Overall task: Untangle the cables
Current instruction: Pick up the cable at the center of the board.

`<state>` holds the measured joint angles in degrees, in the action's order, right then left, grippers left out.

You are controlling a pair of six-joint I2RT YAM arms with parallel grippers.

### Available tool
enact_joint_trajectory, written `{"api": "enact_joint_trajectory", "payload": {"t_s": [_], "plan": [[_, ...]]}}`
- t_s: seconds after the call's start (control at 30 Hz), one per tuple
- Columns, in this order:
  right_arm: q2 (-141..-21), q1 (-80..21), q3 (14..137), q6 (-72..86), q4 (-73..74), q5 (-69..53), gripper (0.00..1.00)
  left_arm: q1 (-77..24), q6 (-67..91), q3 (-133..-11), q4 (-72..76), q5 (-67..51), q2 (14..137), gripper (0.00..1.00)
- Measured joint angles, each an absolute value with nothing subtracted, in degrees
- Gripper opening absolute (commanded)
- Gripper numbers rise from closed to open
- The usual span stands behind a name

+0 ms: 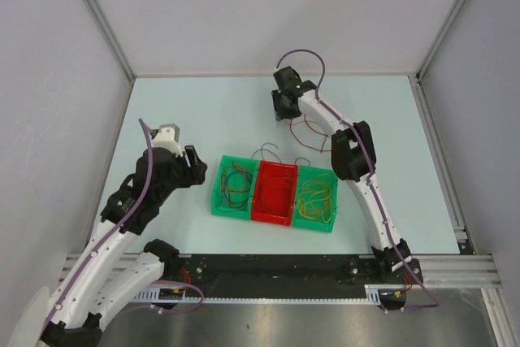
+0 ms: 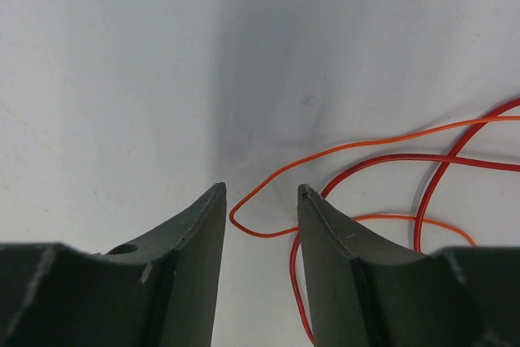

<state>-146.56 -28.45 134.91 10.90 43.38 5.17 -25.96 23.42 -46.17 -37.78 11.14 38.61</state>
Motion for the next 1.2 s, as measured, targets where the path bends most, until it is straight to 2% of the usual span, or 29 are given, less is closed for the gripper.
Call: {"api": "enact_joint_trajectory", "payload": {"t_s": [0.23,0.4,0.77,1.2], "plan": [[-146.85,-28.53,134.93,10.66,43.33,5.56,0.24,-25.93,23.4,-46.17,-37.78,11.14,38.57,0.66],[-146.85,-28.71,135.04,10.46,43.27,5.69,0.0,-25.93,23.42,-46.15,-37.78,11.14,38.54,0.66],[-145.27,-29.1,136.11,10.66,45.54,7.53,0.0,-25.85,23.4,-46.06,-37.76,11.14,38.04,0.66],[-123.76,-33.89,136.68,9.1,45.52,11.18,0.0,-25.36,23.4,-46.06,-37.74,11.11,37.43,0.65]]}}
